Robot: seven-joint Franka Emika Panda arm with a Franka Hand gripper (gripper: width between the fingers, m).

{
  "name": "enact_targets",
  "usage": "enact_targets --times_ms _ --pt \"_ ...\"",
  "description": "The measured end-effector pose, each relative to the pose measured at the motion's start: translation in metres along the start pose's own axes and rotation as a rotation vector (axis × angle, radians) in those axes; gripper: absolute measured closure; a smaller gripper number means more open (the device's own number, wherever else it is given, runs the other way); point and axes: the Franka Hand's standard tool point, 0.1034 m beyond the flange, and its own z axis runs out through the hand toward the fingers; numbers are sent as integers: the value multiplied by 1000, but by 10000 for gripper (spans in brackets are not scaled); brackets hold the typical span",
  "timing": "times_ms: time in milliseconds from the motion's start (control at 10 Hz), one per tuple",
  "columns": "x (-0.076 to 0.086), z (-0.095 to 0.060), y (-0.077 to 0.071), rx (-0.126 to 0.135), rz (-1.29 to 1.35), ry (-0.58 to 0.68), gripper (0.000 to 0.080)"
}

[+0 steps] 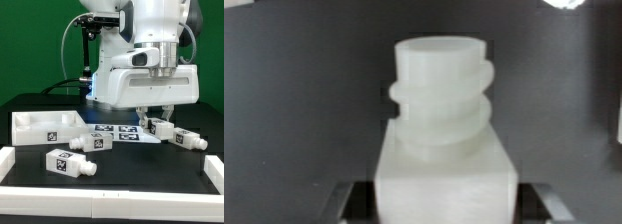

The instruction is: Assemble square table

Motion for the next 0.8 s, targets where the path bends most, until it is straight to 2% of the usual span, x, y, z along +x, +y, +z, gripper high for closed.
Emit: enact_targets --times_ms 100,200,300,500,800 --pt "-1 0 0 0 0 -1 515" --pt "-4 4 -8 2 87 9 515" --pt "-13 11 -20 9 142 1 515" --pt "-28 30 -28 4 178 17 515" --pt "-37 35 -19 2 158 6 515"
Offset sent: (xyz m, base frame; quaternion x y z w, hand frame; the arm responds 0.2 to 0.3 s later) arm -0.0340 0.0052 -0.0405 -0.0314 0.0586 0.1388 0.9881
